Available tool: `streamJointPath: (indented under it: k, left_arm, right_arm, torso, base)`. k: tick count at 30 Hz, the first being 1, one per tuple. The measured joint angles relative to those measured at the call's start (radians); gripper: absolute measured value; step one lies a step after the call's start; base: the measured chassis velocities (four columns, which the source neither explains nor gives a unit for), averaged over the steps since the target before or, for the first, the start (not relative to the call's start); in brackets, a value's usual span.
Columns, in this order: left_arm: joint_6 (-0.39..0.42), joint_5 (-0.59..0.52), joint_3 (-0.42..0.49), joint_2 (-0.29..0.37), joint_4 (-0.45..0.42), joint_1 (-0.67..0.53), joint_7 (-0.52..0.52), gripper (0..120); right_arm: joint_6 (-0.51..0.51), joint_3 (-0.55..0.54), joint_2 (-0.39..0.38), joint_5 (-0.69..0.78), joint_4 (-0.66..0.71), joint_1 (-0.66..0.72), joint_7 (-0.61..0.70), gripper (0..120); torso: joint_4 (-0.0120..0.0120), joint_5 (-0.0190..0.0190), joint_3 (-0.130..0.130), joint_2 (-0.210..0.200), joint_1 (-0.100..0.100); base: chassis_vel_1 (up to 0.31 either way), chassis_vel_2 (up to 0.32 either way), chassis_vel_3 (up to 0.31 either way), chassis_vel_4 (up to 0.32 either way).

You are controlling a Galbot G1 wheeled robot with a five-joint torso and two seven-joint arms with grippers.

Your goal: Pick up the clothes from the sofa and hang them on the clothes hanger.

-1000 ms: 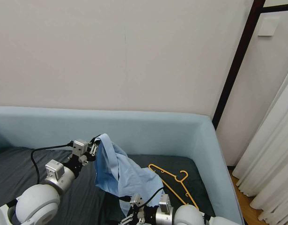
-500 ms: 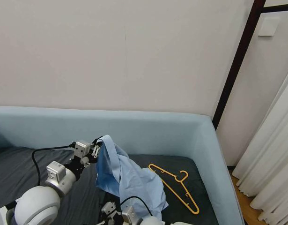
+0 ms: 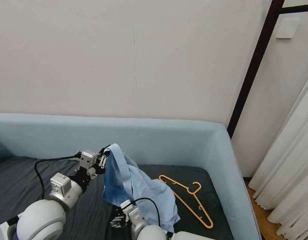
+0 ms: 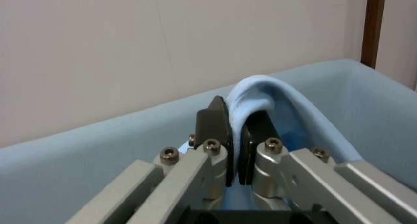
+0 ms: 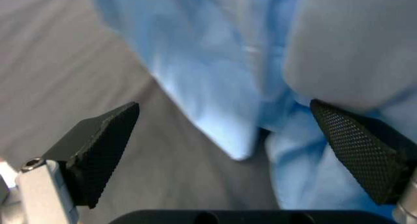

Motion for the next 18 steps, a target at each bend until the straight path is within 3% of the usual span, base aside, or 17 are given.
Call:
streamJointPath:
  k: [7,18]
  left_arm:
    - [0.006,0.000,-0.001,0.004,-0.004,-0.002,-0.007,0]
    - [0.005,0.035,-0.005,-0.003,0.014,0.044,-0.007,0]
  right_arm:
    - [-0.052,0.025,-0.027,0.081,0.062,-0.013,0.116,100]
    - [-0.033,0.062,-0.025,0.143,0.098,-0.021,0.226,100]
  torso:
    - [0.0002,0.0001,0.000,0.000,0.000]
    - [0.0003,0.0000,0.000,0.000,0.000]
  base:
    - [0.000,0.000,0.000,0.000]
    - [0.000,0.000,0.000,0.000]
